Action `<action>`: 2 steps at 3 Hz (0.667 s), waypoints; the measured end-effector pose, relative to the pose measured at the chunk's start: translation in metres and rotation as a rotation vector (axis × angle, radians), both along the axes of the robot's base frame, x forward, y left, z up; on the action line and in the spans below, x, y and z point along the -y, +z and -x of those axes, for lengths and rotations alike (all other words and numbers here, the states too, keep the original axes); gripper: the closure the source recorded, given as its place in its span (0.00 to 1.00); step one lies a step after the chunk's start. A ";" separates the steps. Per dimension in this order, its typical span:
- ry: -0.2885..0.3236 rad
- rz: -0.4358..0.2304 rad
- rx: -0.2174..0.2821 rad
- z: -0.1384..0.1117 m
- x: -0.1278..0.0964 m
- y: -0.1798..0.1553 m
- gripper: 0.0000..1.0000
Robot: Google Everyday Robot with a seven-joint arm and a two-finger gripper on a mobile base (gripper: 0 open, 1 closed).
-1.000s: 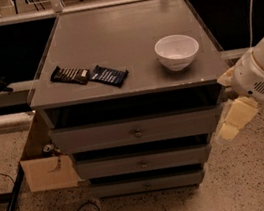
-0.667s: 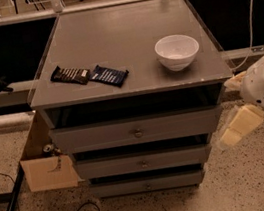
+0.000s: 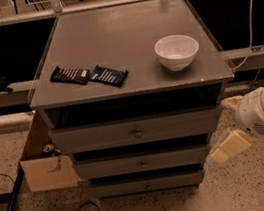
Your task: Open middle drawer
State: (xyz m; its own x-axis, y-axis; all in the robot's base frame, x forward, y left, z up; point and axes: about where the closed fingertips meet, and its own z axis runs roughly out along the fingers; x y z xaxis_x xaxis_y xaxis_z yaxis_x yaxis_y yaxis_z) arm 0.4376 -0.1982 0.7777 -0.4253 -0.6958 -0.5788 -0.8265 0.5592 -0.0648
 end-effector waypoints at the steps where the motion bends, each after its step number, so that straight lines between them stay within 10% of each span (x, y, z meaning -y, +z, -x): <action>1: 0.000 0.000 0.000 0.000 0.000 0.000 0.00; 2: -0.009 0.002 -0.034 0.002 -0.003 -0.029 0.00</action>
Offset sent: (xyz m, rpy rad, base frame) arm -0.0044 0.0069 -0.0789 -0.0017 0.0933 -0.0279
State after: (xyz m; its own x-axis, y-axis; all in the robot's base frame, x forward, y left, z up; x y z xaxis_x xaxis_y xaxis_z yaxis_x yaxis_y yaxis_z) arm 0.4357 -0.1948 0.7487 -0.4509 -0.6932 -0.5623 -0.8232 0.5664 -0.0382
